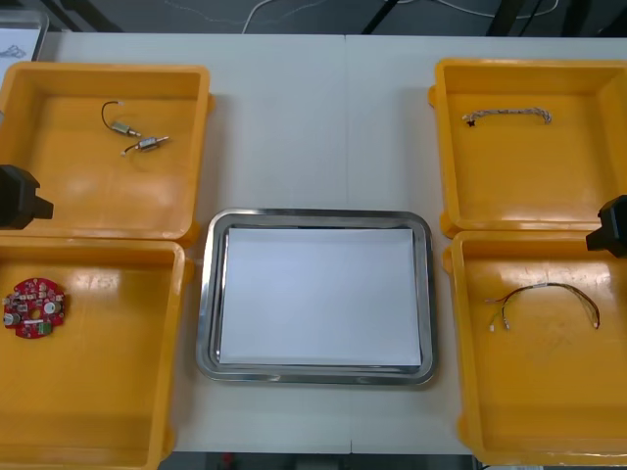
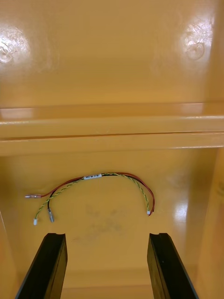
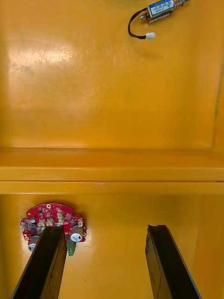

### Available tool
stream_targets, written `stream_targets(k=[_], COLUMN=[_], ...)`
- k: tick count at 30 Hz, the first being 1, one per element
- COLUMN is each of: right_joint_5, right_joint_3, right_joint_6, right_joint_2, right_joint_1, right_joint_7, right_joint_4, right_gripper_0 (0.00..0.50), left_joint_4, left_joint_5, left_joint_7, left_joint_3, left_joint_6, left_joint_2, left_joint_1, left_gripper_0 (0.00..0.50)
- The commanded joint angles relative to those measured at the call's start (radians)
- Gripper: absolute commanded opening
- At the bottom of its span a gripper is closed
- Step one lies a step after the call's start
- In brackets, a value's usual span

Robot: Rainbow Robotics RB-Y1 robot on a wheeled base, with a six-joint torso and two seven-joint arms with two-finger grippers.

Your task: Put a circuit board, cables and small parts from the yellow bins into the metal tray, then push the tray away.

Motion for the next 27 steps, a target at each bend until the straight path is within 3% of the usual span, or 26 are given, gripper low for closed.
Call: stream_targets(k=[1,27], right_joint_5=[0.008,0.008], right_joint_3=[-0.027,-0.027], right_joint_6=[-0.009,-0.009], right_joint_2=[0.008,0.008], right_joint_1=[0.008,0.008], right_joint_7=[0.035,0.035], right_joint_4=[-0.007,-0.007], right_gripper_0=[0.5,0.5], left_joint_4=[-0.026,-0.026], left_joint_5=[-0.008,-0.008], left_joint_7=[-0.031,-0.031], left_joint_3=[0.006,0.006], left_joint_6=[0.004,0.004], left_joint_2=[-0.01,-0.01], left_joint_1=[0.007,0.007], left_gripper_0=[0.5,0.5])
